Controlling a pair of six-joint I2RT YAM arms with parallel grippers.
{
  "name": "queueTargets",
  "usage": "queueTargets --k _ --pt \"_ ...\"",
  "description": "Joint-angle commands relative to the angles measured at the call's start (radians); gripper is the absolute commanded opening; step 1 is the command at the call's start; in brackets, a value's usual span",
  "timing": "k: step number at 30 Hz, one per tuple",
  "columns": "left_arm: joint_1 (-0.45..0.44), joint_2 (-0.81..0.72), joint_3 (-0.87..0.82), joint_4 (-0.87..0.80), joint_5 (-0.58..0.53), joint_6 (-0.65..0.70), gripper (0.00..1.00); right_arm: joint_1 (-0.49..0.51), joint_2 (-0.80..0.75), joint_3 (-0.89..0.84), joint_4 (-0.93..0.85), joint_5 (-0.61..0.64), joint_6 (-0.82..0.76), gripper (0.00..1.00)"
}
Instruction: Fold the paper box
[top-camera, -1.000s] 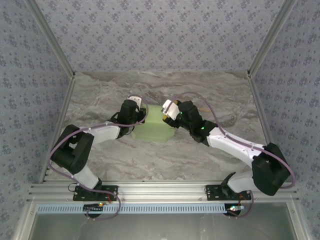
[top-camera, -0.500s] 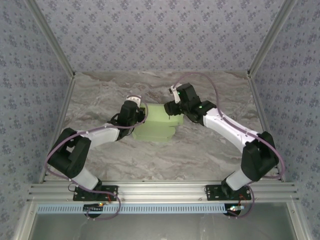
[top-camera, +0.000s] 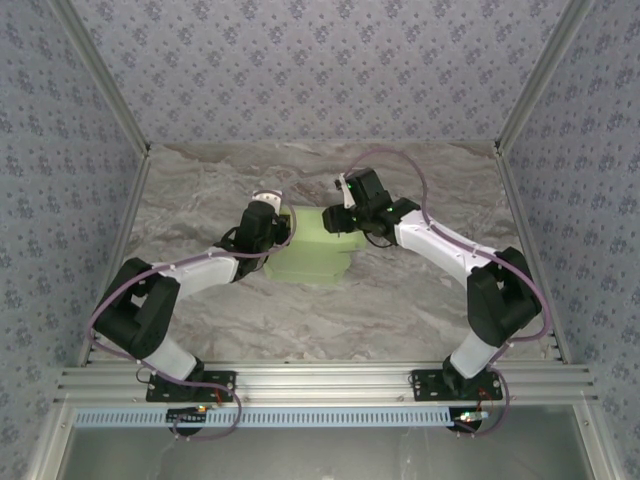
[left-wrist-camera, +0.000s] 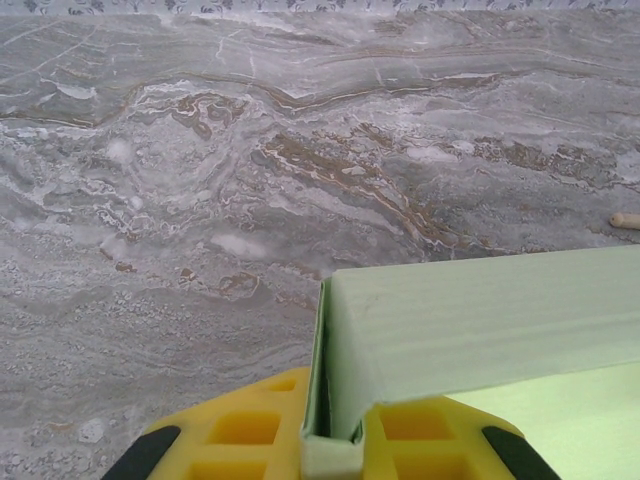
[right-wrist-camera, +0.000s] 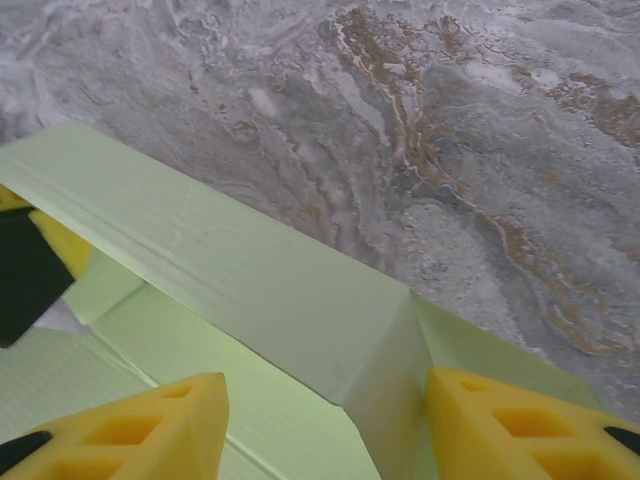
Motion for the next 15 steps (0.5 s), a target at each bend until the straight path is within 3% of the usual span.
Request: queueTargets --k 1,8,15 --pt "-0.012 -0.021 0.015 0.009 -0.014 -0.011 0.15 0.009 0.015 -0.022 0.085 -0.079 0.099 0.55" --pt "-0.015 -0.015 0.013 0.014 -0.018 -0.014 0.14 0.021 0.051 -0.024 0.218 -0.177 0.189 0.54" --pt "-0.017 -0.013 0.012 0.012 -0.033 -0.011 0.15 0.008 0.036 -0.037 0.211 -0.184 0.182 0.54"
